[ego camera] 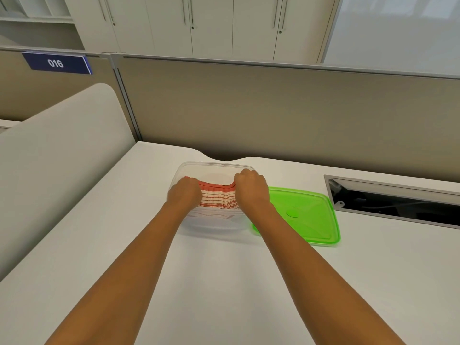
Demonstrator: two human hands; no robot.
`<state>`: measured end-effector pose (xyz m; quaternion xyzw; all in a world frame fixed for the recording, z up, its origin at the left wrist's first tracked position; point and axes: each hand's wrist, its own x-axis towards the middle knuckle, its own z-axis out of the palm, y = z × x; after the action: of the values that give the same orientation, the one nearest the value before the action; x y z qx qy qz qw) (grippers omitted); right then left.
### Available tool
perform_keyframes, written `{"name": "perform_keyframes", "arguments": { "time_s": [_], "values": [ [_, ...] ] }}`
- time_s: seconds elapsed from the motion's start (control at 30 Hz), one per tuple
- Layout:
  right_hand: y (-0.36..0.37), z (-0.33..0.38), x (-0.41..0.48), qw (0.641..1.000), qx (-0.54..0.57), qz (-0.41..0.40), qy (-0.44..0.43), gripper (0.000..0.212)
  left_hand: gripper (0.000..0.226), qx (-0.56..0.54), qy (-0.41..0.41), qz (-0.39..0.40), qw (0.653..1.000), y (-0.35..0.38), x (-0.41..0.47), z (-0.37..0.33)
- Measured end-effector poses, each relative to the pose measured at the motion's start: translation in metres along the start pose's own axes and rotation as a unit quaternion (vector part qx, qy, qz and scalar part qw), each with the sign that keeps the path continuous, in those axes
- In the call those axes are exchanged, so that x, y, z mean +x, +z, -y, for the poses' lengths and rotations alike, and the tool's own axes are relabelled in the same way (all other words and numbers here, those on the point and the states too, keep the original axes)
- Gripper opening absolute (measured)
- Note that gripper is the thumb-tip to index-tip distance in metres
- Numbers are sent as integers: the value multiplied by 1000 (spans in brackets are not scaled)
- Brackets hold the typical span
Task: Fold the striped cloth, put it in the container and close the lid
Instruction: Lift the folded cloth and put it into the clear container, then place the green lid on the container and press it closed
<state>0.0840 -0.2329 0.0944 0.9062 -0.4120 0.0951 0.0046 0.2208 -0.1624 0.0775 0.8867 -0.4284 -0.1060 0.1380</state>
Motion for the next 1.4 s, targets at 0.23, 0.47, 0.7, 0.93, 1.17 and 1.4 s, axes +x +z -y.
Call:
{"name": "perform_keyframes", "arguments": {
  "time_s": [0.23,0.47,0.7,0.93,1.17,1.4],
  "values": [
    [-3,-68,-40,967,167,-162,103,31,29,-178,54,-176,967,6,-37,-13],
    [18,-140,-99,988,69,-21,134,26,26,-218,86,-177,956,27,-71,-25],
    [32,-163,-138,993,59,43,88,30,23,-164,126,-212,955,37,-91,-31],
    [34,-166,-153,994,92,53,25,23,19,-151,147,-231,950,40,-99,-31],
    [11,-169,-153,997,67,-28,-2,18,21,-164,150,-222,949,38,-102,-31],
    [-82,-163,-132,984,119,-133,-9,24,22,-273,161,-229,921,16,-101,-53]
  ]
}}
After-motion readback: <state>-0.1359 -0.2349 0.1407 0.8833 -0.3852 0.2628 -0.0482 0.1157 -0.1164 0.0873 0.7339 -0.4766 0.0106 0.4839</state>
